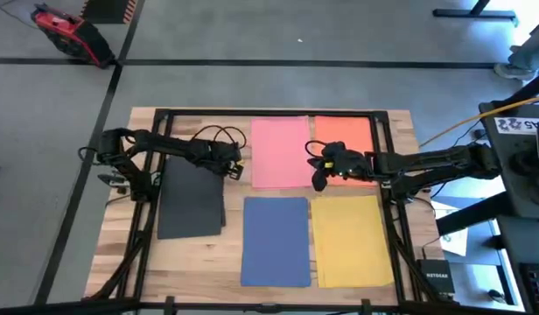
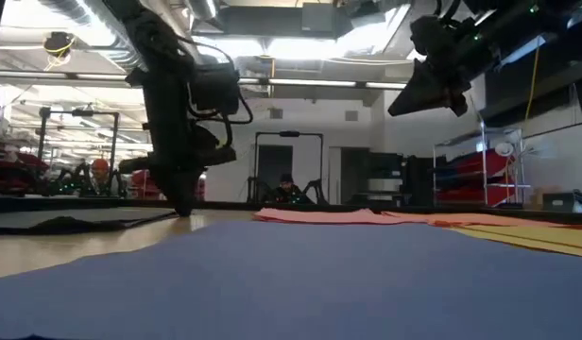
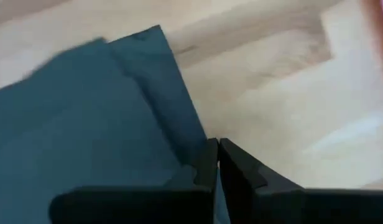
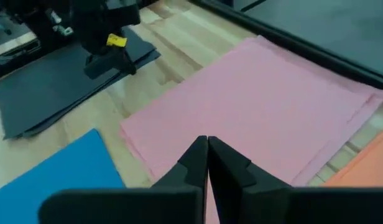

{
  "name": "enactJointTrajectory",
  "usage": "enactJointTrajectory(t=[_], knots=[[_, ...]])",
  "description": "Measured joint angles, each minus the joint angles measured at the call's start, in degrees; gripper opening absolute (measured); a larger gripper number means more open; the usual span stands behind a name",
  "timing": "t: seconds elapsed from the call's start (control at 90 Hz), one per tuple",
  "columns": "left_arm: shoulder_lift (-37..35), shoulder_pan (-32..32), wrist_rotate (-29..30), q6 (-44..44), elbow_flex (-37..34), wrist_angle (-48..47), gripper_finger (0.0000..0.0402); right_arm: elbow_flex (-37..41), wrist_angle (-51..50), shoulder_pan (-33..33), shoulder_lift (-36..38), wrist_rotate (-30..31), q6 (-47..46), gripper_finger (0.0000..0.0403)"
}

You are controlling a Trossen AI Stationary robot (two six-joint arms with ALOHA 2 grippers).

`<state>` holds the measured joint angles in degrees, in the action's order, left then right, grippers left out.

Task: Organize paper
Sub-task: Move all of the black paper at the upper left of the table

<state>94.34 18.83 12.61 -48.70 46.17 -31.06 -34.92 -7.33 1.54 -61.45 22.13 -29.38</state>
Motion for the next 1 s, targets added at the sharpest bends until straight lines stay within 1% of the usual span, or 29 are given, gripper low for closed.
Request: enactJointTrajectory(t=[0.1,0.344,0.489,0.622,0.711,0.8,0.867,1.0], knots=[[-0.5,0.89,0.71,1.81,-0.02,-0.9,0.0,0.0,0.02,0.0,0.0,1.31,-0.33,0.0],[-0.6,1.95,1.16,2.51,-0.1,-1.41,0.0,0.0,0.0,0.0,0.0,1.31,-0.12,0.0],[-1.58,0.9,1.58,1.41,-0.23,-1.04,0.0,0.0,-0.05,0.0,0.0,1.26,0.62,0.0],[-4.27,-0.59,1.2,1.9,-0.54,-0.98,0.0,0.0,0.0,0.0,0.0,1.26,1.66,0.0],[-6.82,-2.35,0.17,3.15,-0.33,-0.62,0.0,0.0,0.0,0.0,0.0,1.23,2.31,0.0],[-9.7,-5.06,-3.21,6.54,-0.33,-0.23,0.0,0.0,0.01,0.0,0.0,0.76,2.7,0.0],[-12.39,-7.76,-5.95,9.32,-0.31,-0.85,0.0,0.02,-0.04,0.0,0.0,0.74,3.04,0.0],[-17.32,-14.52,-8.62,11.02,-0.25,-3.28,0.0,0.02,0.26,0.0,0.0,0.14,3.23,0.0]])
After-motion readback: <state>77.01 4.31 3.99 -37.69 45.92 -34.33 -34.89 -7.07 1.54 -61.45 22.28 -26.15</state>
